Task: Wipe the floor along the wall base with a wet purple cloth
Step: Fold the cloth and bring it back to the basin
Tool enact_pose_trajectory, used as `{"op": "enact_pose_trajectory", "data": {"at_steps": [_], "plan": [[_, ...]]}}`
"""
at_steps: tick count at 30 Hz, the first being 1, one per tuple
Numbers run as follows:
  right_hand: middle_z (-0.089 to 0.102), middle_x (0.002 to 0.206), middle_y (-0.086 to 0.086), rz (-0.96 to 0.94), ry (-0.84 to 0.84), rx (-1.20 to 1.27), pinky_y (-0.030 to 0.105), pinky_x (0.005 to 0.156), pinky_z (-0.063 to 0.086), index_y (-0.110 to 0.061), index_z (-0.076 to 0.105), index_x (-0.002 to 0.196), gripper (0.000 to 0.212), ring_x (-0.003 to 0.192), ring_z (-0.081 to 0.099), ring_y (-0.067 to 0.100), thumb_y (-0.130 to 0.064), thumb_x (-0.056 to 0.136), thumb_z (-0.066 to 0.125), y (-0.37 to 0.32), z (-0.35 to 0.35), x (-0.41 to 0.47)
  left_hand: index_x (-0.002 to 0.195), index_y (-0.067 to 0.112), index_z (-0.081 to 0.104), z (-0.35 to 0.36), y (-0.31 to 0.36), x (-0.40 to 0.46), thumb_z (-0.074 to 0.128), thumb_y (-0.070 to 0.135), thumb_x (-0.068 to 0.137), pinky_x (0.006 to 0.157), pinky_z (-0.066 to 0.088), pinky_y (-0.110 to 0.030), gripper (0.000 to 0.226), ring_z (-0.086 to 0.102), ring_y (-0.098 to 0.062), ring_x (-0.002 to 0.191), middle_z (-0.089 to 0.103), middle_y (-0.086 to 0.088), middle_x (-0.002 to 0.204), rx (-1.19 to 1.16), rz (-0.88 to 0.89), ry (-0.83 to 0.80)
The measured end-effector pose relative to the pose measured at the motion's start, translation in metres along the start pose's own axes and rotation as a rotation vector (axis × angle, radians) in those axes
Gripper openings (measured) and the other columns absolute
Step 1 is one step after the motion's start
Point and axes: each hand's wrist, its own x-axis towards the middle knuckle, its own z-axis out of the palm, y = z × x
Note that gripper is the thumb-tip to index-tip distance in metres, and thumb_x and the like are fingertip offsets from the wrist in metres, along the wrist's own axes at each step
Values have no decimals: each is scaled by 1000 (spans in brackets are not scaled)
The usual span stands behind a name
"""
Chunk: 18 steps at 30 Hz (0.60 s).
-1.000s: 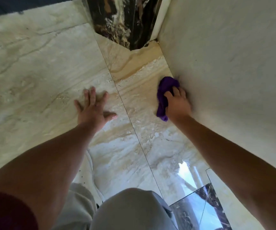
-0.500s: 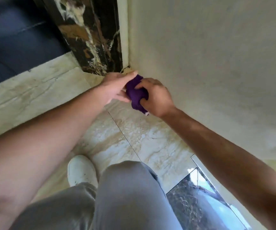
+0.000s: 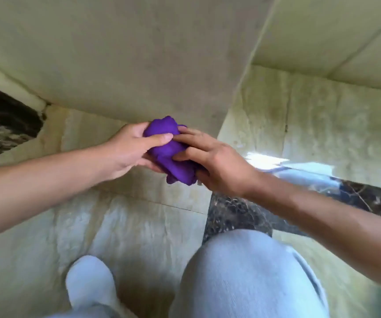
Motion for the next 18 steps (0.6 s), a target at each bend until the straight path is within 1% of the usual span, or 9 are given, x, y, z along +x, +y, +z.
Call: {"op": "enact_pose_trajectory", "data": {"at_steps": [6,8,10,12,13,15,16,17,18], "plan": [[52,145,21,269,127,-174,47,111,41,-8,68,120,42,141,42,37,2,80,61,-2,-44,-131,128,16,62,128,19,20,63,21,96,57,63,-35,33,75,-17,71,74,-6,101,107,-5,-233],[50,146,21,399,213,-225,45,113,39,-11,66,126,53,140,43,37,3,75,61,-12,-66,-174,128,17,62,176,33,18,63,22,97,53,62,-33,32,73,-15,68,73,-4,97,138,13,-310],[49,147,19,580,377,-218,42,115,36,-11,60,134,65,137,45,35,1,70,59,-20,-86,-222,122,20,64,231,51,14,63,24,97,51,60,-31,25,72,-13,64,73,-2,93,138,74,-379],[52,144,13,848,653,0,42,113,38,-12,52,140,68,134,49,25,-5,73,62,-17,-94,-260,115,21,65,279,64,13,63,24,97,49,58,-29,19,71,-12,63,71,0,89,120,142,-421],[56,140,11,998,837,207,41,109,44,-14,50,140,66,129,54,21,-12,76,63,-13,-101,-279,117,20,65,306,69,12,63,24,97,49,57,-29,20,70,-13,63,70,0,90,108,165,-459],[65,122,9,1214,1146,805,39,89,55,-19,53,134,58,105,65,20,-36,79,60,3,-114,-309,120,20,64,357,75,10,62,24,97,49,57,-28,24,69,-14,60,69,-1,89,92,176,-550],[68,112,8,1235,1204,1083,38,81,57,-17,56,133,61,95,68,23,-49,81,57,8,-117,-319,122,19,63,377,76,8,62,25,97,49,56,-28,25,68,-14,58,68,-2,88,102,173,-605],[70,110,8,1186,1219,1235,40,79,57,-15,57,135,67,93,70,28,-59,85,52,13,-120,-337,123,19,63,406,73,7,62,25,97,49,57,-27,27,68,-15,57,68,-3,88,124,167,-673],[71,116,11,1105,1279,1286,43,79,59,-13,57,136,69,97,70,33,-63,91,45,20,-121,-354,124,19,63,434,70,6,62,26,97,51,57,-28,28,69,-17,58,68,-4,89,153,164,-740]]}}
